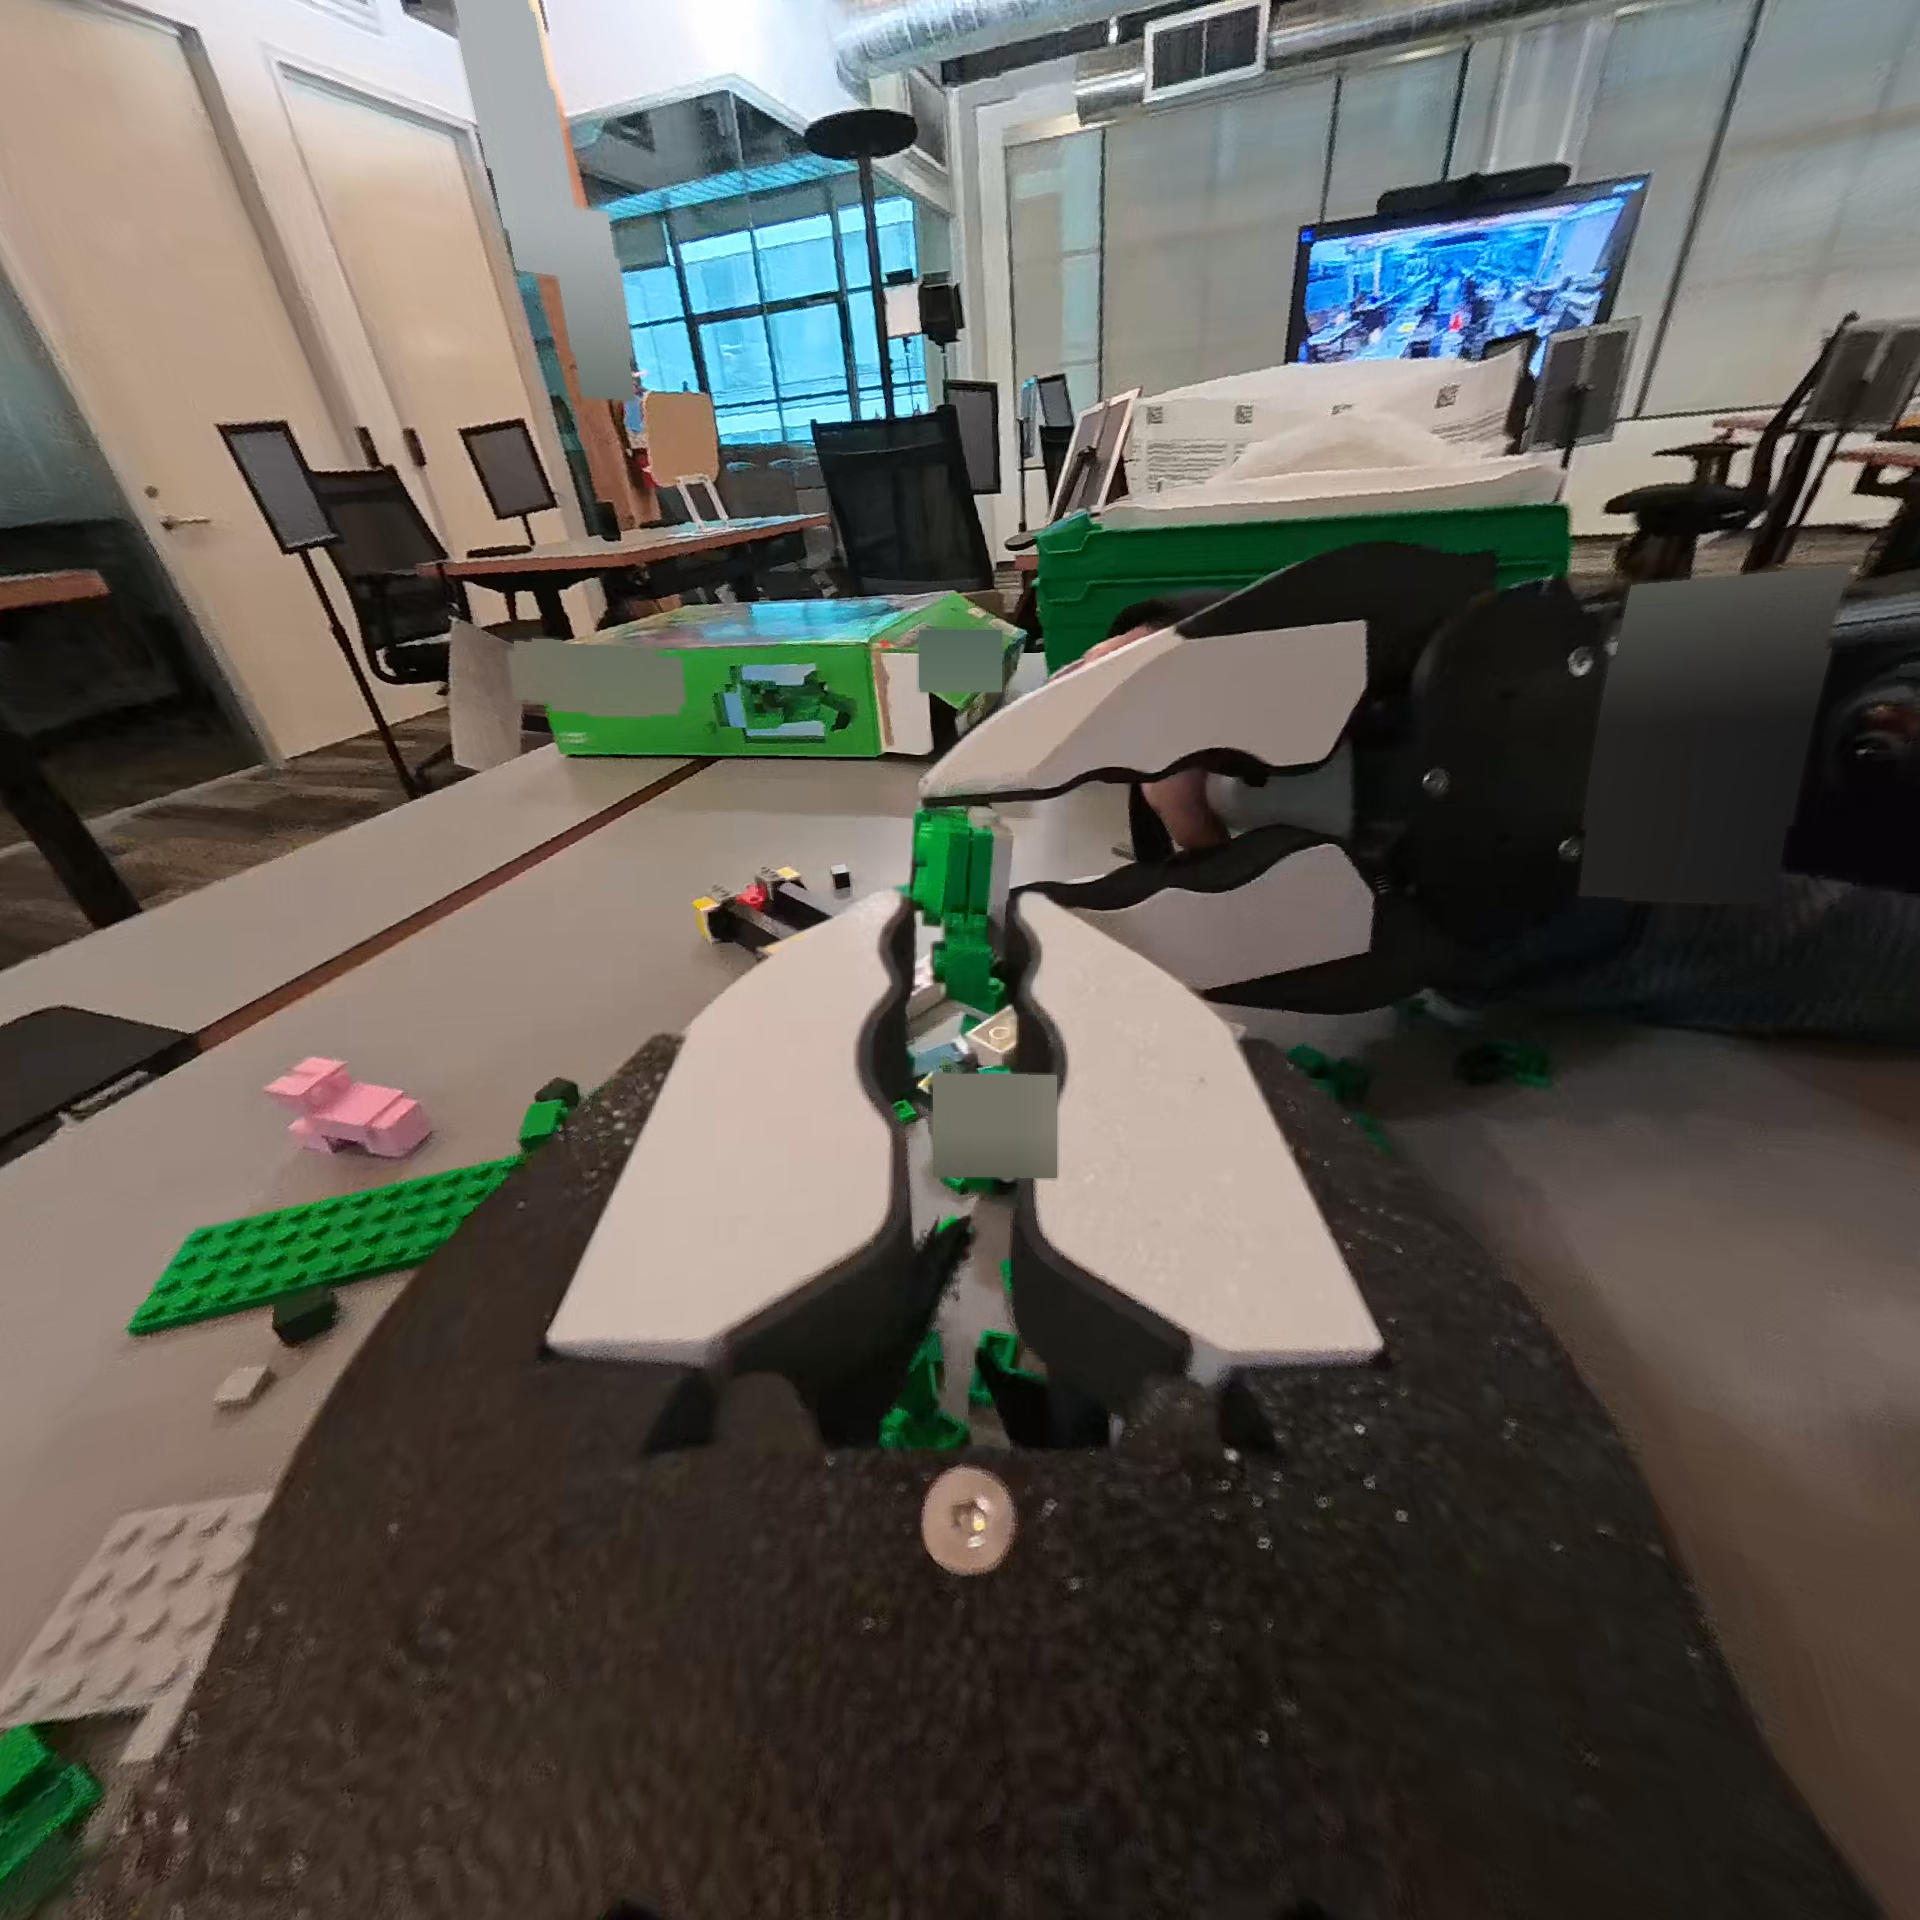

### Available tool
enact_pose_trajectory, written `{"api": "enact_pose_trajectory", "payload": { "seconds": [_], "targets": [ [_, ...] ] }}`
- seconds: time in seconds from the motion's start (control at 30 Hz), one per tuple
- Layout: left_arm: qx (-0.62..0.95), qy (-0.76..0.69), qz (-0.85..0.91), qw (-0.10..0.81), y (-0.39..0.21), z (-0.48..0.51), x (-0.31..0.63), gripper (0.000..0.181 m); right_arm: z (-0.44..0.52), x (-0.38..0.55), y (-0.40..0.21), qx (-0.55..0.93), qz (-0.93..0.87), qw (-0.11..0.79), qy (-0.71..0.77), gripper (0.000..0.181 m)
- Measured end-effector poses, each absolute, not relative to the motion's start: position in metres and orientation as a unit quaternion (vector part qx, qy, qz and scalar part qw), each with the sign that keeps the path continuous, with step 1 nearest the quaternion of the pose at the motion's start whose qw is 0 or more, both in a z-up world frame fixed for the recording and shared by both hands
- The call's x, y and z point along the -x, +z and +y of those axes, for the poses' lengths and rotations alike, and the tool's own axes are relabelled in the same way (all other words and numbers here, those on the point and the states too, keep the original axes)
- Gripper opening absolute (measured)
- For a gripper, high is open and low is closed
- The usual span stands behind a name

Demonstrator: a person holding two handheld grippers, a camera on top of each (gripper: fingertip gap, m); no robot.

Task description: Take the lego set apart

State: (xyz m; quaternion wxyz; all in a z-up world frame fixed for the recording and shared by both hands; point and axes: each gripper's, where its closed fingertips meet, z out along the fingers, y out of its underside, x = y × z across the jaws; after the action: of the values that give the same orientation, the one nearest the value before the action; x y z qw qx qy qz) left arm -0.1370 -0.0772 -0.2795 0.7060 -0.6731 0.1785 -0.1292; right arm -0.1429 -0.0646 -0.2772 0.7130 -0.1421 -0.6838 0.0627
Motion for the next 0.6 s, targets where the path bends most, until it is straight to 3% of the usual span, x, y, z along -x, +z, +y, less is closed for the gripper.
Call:
{"api": "enact_pose_trajectory", "payload": {
  "seconds": [0.2, 0.3, 0.4, 0.47, 0.6],
  "targets": [
    [0.650, -0.059, 0.176, 0.737, -0.265, -0.080, 0.146, 0.015, -0.059, 0.143, -0.268, 0.212, -0.660, 0.705, 0.149, 0.020],
    [0.630, -0.039, 0.145, 0.762, -0.254, -0.085, 0.162, 0.015, -0.046, 0.142, -0.269, 0.316, -0.641, 0.640, 0.280, 0.019],
    [0.614, -0.032, 0.134, 0.777, -0.248, -0.089, 0.167, 0.015, -0.053, 0.138, -0.258, 0.412, -0.568, 0.476, 0.530, 0.020],
    [0.597, -0.015, 0.148, 0.789, -0.244, -0.092, 0.162, 0.015, -0.057, 0.133, -0.242, 0.438, -0.476, 0.325, 0.690, 0.035],
    [0.579, 0.022, 0.153, 0.801, -0.239, -0.093, 0.155, 0.015, -0.053, 0.130, -0.236, 0.441, -0.361, 0.160, 0.806, 0.047]
  ]
}}
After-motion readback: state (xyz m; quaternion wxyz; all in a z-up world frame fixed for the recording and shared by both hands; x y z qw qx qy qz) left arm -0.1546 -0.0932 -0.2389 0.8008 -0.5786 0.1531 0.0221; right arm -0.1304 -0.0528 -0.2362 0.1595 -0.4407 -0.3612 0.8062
